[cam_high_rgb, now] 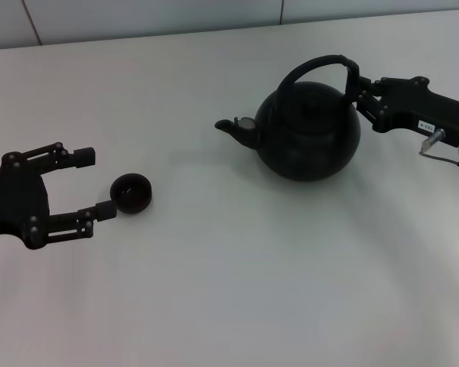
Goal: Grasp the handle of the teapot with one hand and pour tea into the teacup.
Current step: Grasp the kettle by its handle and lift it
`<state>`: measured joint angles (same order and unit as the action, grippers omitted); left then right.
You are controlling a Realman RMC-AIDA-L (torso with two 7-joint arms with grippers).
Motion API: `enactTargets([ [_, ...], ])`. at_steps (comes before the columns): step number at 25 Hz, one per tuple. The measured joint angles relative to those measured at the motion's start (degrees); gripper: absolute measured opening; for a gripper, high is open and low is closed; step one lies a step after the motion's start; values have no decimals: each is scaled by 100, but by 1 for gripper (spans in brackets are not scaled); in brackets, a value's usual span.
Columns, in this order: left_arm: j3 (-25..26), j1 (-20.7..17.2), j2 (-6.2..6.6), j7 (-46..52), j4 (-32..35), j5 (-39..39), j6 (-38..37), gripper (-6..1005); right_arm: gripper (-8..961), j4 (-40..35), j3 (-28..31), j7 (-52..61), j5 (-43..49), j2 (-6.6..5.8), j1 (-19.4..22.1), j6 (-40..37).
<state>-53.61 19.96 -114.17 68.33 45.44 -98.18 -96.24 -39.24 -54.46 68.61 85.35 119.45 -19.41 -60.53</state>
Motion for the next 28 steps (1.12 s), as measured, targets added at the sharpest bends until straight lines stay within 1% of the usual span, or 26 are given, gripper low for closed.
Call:
enactTargets([
  [8,0,0,0,-2,0,0,0,803,129,22,-4,-34,-33,8,-35,-19],
  [13,0,9,0,6,0,0,1,803,127,84,-4,-294,-283,18,-40,-58],
  [18,0,12,0,8,2,0,2,803,127,149,-4,-336,-318,19,-98,-92],
  [28,0,-30,1,7,16,0,9,803,128,118,-4,-349,-424,16,-143,-334],
])
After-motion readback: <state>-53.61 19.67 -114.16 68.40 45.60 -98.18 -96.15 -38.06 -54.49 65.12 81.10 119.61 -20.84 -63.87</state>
